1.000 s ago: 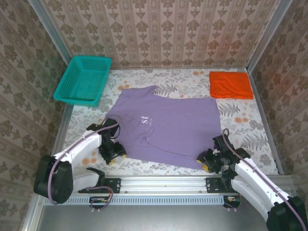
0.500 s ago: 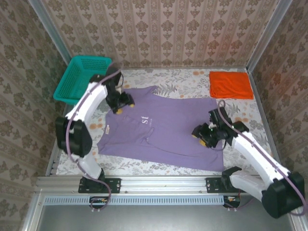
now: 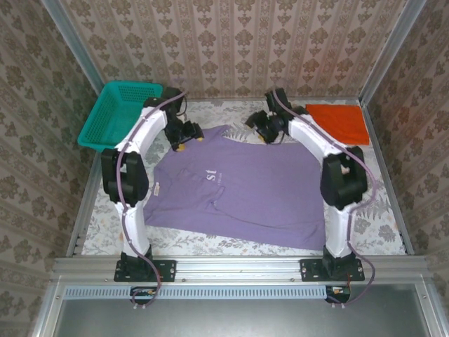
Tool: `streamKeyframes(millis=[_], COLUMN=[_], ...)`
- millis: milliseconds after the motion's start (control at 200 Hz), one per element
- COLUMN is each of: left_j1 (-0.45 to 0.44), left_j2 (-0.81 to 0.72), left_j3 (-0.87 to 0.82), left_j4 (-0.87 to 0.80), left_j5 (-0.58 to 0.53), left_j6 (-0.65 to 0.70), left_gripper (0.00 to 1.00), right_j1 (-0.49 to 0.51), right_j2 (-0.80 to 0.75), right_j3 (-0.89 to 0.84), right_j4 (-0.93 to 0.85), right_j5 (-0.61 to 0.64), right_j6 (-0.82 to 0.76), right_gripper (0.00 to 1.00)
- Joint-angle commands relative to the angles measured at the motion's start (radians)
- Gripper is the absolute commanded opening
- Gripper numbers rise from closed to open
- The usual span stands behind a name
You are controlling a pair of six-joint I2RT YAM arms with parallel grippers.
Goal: Fold and stack the t-shirts
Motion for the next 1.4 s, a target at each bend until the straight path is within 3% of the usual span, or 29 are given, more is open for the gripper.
streamKeyframes(millis=[0, 155, 235, 330, 380, 705, 880, 970, 1255, 1395], left_j1=[0.006, 0.013, 0.016, 0.018, 0.019, 0.002, 0.005, 0.014, 0.045, 0.072], left_j2=[-0.069, -0.077, -0.072, -0.082, -0.088, -0.112, -0.134, -0.146, -0.187, -0.211], left_j3=[-0.076, -0.109, -0.086, -0.096, -0.113, -0.137, -0.141, -0.149, -0.197, -0.22], left_j4=[0.04, 0.025, -0.012, -0.02, -0.019, -0.049, -0.06, -0.063, -0.06, -0.062], left_j5=[-0.011, -0.065, -0.082, -0.125, -0.125, -0.18, -0.209, -0.216, -0.235, -0.244], left_j6=[-0.034, -0.045, -0.027, -0.014, -0.025, 0.011, 0.039, 0.047, 0.053, 0.037], left_gripper=[0.73, 0.79, 0.86, 0.94, 1.0, 1.0, 1.0, 1.0, 1.0, 1.0], right_j1=[0.019, 0.021, 0.026, 0.031, 0.034, 0.092, 0.111, 0.113, 0.117, 0.141], right_j2=[0.205, 0.538, 0.694, 0.815, 0.833, 0.849, 0.862, 0.877, 0.864, 0.84], right_j3=[0.298, 0.802, 1.067, 1.235, 1.237, 1.162, 1.099, 1.1, 1.109, 1.167], right_j4=[-0.144, -0.336, -0.396, -0.404, -0.392, -0.288, -0.194, -0.178, -0.045, -0.033], right_j5=[0.054, 0.053, 0.039, 0.029, 0.01, 0.013, 0.019, 0.036, 0.012, -0.044], right_j6=[0.051, 0.097, 0.109, 0.138, 0.16, 0.145, 0.178, 0.166, 0.021, -0.128], right_gripper=[0.67, 0.68, 0.68, 0.68, 0.67, 0.65, 0.56, 0.48, 0.1, 0.02])
